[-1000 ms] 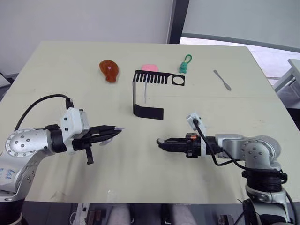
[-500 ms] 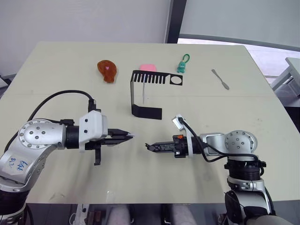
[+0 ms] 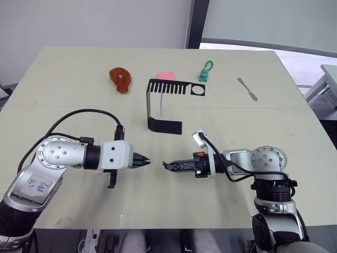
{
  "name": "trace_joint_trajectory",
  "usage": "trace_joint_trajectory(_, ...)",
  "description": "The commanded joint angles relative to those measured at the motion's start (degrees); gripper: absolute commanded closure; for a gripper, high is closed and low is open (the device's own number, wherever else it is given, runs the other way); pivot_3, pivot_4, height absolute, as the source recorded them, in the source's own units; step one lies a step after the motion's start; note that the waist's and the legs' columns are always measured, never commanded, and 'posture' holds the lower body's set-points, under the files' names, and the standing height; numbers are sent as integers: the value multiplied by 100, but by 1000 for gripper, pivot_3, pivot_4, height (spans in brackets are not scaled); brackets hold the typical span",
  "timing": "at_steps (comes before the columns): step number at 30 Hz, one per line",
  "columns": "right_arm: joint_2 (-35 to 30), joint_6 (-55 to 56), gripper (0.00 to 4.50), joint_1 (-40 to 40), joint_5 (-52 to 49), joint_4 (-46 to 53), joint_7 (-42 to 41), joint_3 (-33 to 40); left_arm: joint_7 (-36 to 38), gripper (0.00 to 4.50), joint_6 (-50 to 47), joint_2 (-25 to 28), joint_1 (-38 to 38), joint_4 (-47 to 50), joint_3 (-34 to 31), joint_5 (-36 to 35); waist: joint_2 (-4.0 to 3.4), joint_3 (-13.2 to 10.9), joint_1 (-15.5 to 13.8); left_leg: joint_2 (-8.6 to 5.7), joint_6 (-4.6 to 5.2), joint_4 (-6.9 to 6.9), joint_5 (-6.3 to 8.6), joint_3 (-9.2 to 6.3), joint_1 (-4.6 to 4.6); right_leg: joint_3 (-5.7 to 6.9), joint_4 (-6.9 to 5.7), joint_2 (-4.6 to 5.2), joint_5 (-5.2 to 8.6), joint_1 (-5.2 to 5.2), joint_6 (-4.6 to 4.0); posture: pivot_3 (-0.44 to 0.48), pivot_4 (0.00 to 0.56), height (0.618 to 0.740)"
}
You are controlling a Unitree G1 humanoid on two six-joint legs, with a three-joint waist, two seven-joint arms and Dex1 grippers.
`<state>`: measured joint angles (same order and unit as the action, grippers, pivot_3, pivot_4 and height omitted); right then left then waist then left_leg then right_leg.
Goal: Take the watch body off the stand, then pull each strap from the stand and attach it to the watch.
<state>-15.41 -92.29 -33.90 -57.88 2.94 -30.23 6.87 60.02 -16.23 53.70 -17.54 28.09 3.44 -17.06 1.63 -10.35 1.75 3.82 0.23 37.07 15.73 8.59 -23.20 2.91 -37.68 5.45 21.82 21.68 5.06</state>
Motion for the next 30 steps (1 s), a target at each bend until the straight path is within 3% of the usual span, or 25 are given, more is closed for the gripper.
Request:
trace_joint_trajectory(1,4,-21,2922,-40,-84,197,51,-9,4,4500,120,-106,-77,-15,61,80,0,0,-1,0,0,0,0,0,0,0,0,0,0,0,0,0,150,740)
trace_joint_trajectory(30,4,-21,2922,58,-90,349,148,-36,68,4500,257,-440,-188,-219,336,370,-1,0,-1,0,0,1,0,0,0,0,-1,0,0,0,0,0,150,740)
